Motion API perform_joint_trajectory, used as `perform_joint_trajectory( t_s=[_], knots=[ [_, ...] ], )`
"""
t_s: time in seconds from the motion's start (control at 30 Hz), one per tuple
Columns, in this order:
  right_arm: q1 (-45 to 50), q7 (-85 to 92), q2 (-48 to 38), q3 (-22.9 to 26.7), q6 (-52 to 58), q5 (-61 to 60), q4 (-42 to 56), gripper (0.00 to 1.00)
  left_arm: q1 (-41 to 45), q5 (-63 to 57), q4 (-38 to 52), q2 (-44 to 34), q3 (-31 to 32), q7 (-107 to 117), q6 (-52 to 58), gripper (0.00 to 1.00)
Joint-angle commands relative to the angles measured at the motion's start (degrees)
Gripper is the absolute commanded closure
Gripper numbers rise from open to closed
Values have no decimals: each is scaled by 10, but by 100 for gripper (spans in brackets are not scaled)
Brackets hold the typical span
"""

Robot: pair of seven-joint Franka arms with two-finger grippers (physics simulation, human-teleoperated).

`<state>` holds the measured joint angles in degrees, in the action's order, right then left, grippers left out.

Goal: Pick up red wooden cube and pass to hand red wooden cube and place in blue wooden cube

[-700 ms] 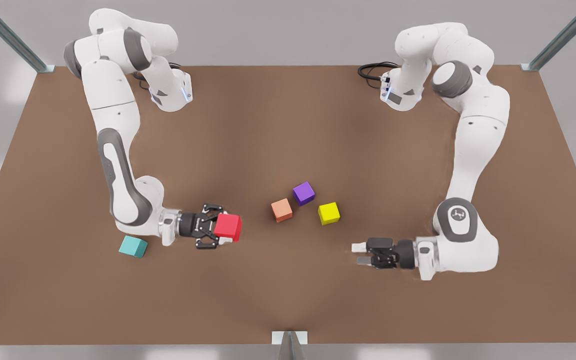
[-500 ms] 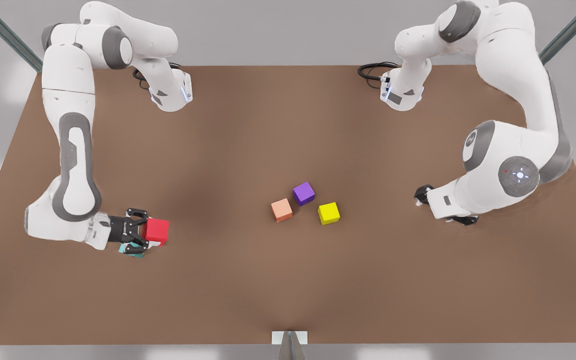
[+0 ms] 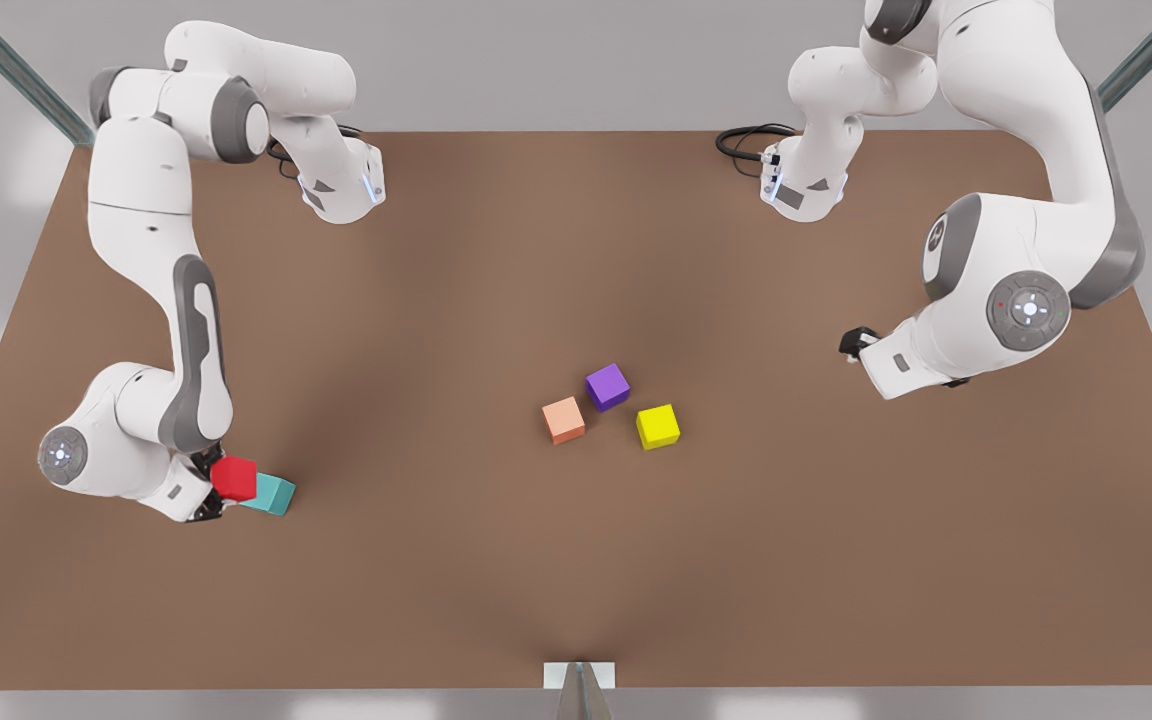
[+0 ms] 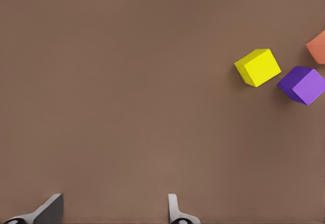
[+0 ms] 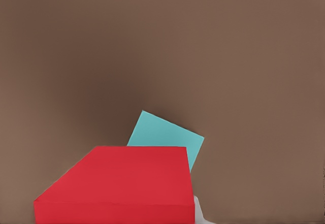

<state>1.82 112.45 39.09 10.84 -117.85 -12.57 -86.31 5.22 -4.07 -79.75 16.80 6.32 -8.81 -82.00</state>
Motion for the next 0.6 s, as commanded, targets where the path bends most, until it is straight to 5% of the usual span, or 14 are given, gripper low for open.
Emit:
perform_joint_trajectory(
  t_s=[0.0, 0.3, 0.33, 0.37, 0.57],
  knots=[
    [5, -169, -1, 0, -46, 0, -7, 51, 1, 2, 0, 0, 0, 43, 5, 0],
    [18, -169, -2, -1, -85, -2, -42, 51, 0, 3, -1, 0, 0, 43, 5, 0],
    [18, -170, -2, -1, -85, -2, -42, 43, 0, 3, -1, 0, 0, 43, 5, 0],
    [18, -169, -2, -1, -89, -8, -42, 0, 0, 3, -1, 0, 0, 44, 5, 0],
    [19, -170, -2, -2, -88, -12, -44, 0, 0, 2, -1, 3, 0, 44, 5, 0]
  ],
)
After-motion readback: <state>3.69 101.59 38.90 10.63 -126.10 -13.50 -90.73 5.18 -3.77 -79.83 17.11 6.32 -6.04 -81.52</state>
